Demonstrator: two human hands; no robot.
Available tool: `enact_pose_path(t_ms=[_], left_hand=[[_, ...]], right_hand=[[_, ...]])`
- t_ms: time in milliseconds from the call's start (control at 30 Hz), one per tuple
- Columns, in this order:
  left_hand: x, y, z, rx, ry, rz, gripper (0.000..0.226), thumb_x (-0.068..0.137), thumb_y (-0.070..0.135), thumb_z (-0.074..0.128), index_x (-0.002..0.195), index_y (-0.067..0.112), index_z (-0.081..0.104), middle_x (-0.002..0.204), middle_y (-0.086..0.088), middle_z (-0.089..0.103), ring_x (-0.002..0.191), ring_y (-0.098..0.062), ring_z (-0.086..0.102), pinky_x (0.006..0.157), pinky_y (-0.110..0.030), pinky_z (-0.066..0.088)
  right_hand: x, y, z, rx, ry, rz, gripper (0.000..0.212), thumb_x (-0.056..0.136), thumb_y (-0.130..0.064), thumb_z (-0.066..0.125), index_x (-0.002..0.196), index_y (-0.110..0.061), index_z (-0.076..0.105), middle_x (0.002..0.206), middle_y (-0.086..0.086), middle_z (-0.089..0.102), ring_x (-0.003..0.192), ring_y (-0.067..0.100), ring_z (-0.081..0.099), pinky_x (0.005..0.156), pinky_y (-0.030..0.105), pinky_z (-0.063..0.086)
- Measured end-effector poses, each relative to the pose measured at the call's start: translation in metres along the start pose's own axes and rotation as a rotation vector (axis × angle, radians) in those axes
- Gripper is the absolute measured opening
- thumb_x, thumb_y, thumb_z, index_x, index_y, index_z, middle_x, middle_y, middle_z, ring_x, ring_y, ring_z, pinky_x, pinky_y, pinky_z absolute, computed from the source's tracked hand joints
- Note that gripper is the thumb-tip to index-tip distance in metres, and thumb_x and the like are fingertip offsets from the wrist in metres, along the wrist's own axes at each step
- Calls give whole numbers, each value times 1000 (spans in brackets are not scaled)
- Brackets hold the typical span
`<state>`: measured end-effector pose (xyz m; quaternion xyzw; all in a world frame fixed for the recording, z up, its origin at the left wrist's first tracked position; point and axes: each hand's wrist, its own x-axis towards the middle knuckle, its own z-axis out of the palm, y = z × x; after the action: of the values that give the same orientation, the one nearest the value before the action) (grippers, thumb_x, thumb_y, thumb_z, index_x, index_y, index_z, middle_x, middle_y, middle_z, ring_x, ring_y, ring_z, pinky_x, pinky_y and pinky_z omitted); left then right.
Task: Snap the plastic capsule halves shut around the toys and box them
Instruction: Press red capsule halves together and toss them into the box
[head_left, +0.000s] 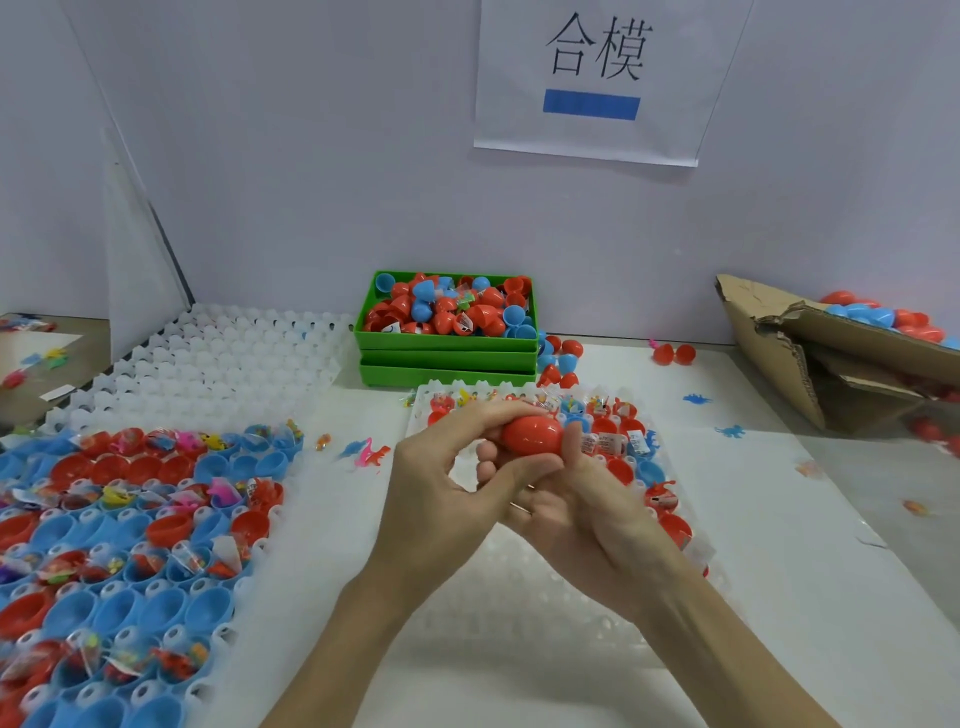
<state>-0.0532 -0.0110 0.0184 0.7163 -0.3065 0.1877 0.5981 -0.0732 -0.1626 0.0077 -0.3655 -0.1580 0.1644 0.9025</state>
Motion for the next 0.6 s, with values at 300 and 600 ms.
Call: enact_pose_path(t_ms=[300,600], left_hand=[[-2,1,8,120,-1,115,33,96,26,68,121,5,71,112,-1,72,108,-10,66,92,-19,52],[0,1,5,24,-82,14,35,97,29,65,127,12,68,122,5,69,120,-16,63,98,-24,51]], right_hand=[[1,6,-5,10,2,-48,44,100,-42,60,120,-6,73,113,9,73,111,20,69,101,31,53],[1,1,-5,-21,19,-63,41,99,-38,64,121,-4,73,116,10,71,114,22,68,104,32,52]])
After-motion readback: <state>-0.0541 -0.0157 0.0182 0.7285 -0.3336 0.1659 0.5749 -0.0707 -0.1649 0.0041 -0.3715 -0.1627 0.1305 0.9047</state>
